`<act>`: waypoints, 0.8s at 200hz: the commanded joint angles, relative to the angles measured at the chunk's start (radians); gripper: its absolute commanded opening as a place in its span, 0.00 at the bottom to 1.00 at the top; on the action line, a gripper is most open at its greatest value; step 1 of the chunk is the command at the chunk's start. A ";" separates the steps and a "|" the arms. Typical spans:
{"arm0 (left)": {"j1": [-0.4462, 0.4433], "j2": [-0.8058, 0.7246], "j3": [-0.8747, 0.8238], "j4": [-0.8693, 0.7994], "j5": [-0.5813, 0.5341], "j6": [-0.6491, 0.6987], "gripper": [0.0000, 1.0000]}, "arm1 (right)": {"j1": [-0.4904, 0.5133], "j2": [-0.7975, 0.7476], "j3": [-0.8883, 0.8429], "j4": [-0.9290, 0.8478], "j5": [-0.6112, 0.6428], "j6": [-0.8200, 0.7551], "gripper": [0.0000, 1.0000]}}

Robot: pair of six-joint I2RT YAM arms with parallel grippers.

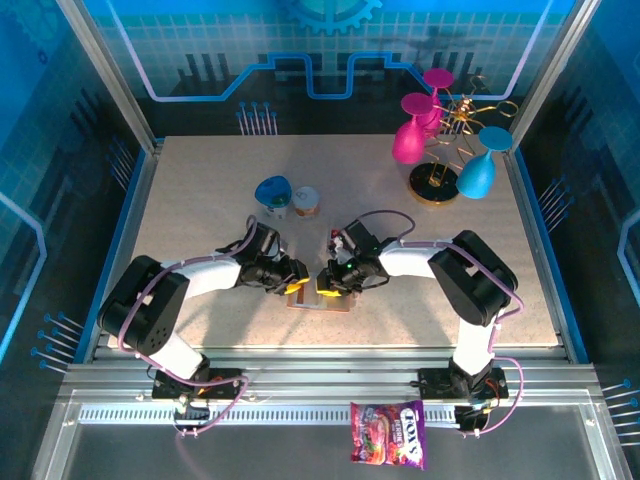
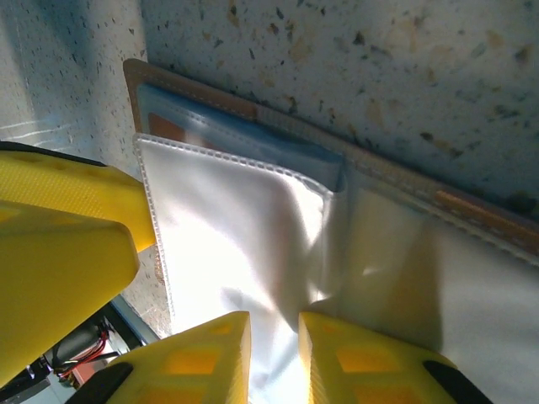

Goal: Take the credit cards out of the card holder

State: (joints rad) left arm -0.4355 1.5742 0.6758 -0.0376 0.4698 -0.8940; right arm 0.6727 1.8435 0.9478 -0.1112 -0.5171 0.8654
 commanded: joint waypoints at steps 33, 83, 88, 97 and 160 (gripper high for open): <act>-0.015 -0.008 -0.003 0.016 0.043 -0.022 0.29 | -0.012 -0.030 -0.026 0.001 -0.006 0.013 0.24; -0.019 -0.013 0.005 0.013 0.046 -0.026 0.28 | -0.016 -0.066 -0.026 -0.010 -0.002 0.012 0.26; -0.019 -0.014 0.007 0.014 0.046 -0.026 0.28 | -0.018 -0.074 -0.025 -0.014 0.001 0.012 0.27; -0.021 -0.016 0.008 0.013 0.046 -0.028 0.28 | -0.021 -0.086 -0.024 -0.022 0.006 0.009 0.28; -0.030 -0.040 0.042 -0.020 0.043 -0.027 0.31 | -0.057 -0.183 -0.020 -0.099 0.034 -0.018 0.29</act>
State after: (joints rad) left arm -0.4538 1.5604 0.6819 -0.0246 0.4885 -0.9176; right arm 0.6411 1.7073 0.9291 -0.1513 -0.5003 0.8707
